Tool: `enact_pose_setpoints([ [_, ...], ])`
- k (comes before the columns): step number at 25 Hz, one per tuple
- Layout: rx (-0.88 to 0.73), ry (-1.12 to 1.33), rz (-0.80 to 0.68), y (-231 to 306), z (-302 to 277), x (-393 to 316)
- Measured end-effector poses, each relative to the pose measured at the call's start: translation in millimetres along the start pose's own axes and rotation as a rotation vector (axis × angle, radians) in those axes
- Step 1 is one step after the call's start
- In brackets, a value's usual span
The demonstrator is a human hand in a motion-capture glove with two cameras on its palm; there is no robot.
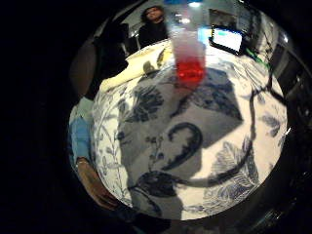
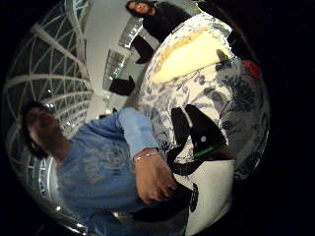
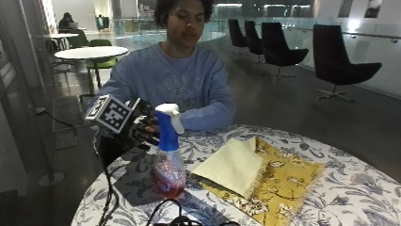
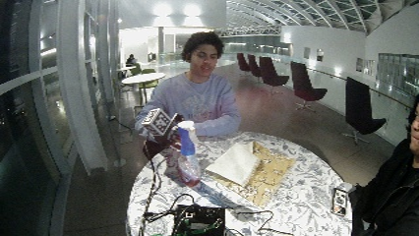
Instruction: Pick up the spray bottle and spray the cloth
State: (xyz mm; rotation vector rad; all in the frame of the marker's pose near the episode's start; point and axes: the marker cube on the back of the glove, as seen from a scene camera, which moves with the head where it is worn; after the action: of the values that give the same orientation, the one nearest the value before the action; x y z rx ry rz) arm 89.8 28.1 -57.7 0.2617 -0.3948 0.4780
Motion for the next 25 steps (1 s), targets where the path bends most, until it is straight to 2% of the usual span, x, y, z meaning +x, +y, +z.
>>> enact_pose_setpoints([
  [4, 0.061, -0.179, 0.128, -14, -23, 24],
  [8, 0.115, -0.244, 0.205, -33, -34, 41],
  [25, 0.216, -0.339, 0.253, -123, -12, 60],
])
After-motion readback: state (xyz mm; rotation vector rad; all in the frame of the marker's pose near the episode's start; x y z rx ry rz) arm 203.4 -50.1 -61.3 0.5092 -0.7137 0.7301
